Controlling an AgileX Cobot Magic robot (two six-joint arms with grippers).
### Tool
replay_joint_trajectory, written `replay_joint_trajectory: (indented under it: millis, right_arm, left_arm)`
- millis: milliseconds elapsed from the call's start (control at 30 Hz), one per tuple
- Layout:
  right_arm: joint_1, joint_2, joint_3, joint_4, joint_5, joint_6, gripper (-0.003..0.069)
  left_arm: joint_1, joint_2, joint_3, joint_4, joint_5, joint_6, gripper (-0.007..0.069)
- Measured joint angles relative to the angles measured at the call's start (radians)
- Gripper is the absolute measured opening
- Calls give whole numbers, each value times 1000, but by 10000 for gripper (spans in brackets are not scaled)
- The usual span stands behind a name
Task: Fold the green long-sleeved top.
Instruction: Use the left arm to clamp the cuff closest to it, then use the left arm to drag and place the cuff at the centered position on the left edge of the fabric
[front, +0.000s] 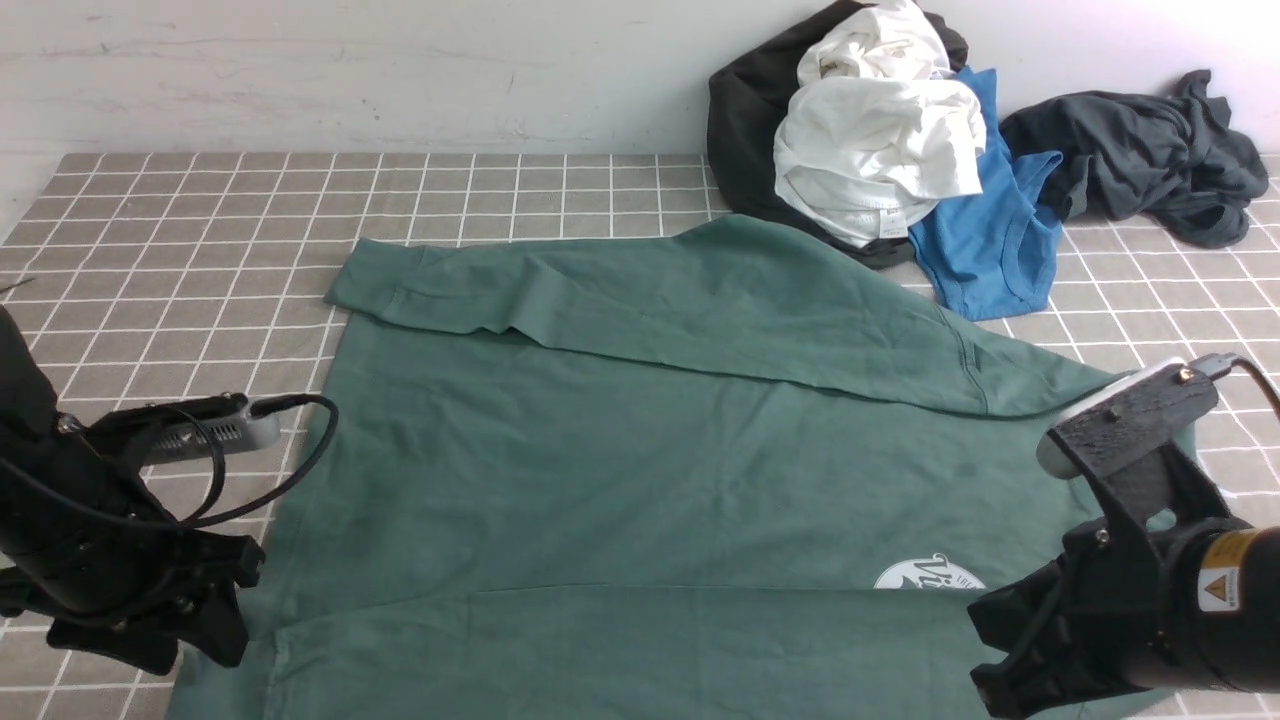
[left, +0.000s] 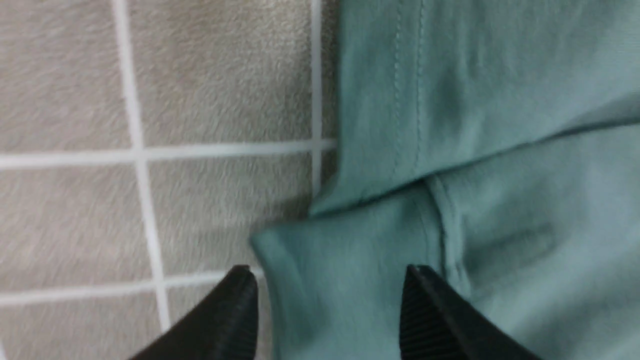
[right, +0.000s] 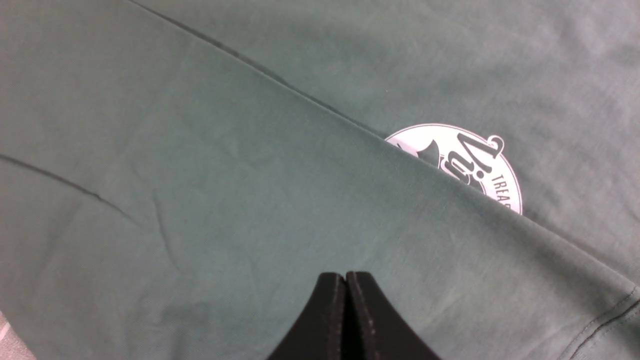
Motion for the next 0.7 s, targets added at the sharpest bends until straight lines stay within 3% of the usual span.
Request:
replay_joint_trajectory:
  millis: [167,233,467,700]
  right_arm:
    - [0,0,0,2,-3,0,-10]
    - [0,0,0,2,-3,0,-10]
    - [0,0,0,1,-5,-1,-10]
    - [0,0,0,-51,-18,-1,-10]
  left_arm:
    - [-1,37,0,7,-24,8,89]
    - [-1,23,0,8,-24,10,25]
    - [-24,-161,-4,-21,20,56,-7]
    - [-182,-397,-183,-76,31,121,-7]
